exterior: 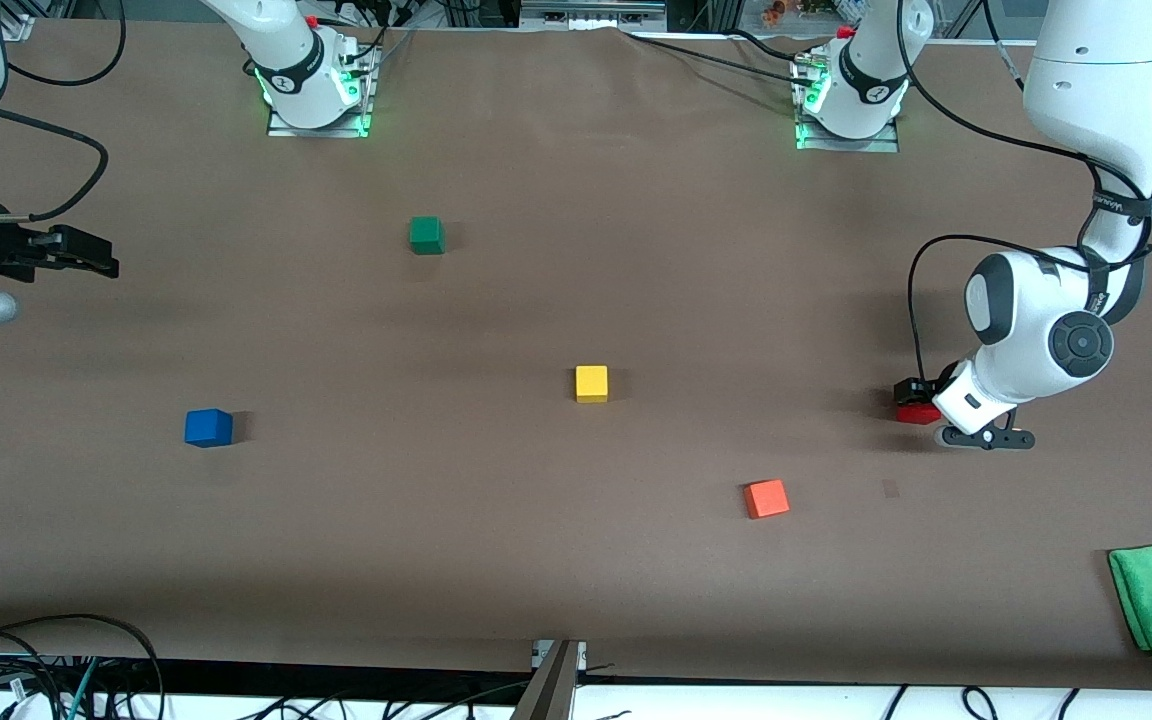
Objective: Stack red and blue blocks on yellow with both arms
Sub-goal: 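Close the left gripper on the red cube, then carry the red cube toward the yellow cube while the right gripper reaches the blue cube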
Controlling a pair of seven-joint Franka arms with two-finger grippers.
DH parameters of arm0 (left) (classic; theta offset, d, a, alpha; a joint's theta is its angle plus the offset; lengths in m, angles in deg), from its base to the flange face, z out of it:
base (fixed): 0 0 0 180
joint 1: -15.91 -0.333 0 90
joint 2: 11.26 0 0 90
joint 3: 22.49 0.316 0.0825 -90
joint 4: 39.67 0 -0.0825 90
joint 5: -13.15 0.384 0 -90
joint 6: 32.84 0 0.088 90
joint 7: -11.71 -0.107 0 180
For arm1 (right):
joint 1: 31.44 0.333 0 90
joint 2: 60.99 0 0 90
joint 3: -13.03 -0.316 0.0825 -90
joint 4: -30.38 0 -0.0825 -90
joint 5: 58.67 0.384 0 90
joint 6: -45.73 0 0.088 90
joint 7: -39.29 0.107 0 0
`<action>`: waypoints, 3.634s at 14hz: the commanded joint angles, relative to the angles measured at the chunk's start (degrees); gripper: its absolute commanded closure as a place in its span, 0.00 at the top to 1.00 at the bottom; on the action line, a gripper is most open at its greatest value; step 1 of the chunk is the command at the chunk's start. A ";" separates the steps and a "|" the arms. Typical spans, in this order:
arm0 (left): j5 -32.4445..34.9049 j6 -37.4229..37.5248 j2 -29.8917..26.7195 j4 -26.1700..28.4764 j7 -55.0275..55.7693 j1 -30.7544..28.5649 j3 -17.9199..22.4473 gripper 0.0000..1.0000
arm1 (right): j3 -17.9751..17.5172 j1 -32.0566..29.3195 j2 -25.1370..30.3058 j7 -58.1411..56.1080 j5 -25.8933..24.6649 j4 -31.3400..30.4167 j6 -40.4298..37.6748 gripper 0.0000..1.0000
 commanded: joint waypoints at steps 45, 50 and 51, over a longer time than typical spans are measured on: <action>-0.78 27.37 9.53 -33.32 72.86 39.12 -1.49 0.00 | -0.39 -4.59 -26.55 -1.14 0.08 -3.03 34.00 1.00; -4.12 27.54 10.07 -38.70 71.91 39.65 -1.49 0.00 | -0.66 -4.68 -28.13 -0.96 1.30 -4.97 38.93 1.00; -3.77 27.89 9.89 -38.71 67.98 39.65 -1.49 0.00 | -0.66 -4.68 -28.40 -1.05 2.79 -4.97 38.93 1.00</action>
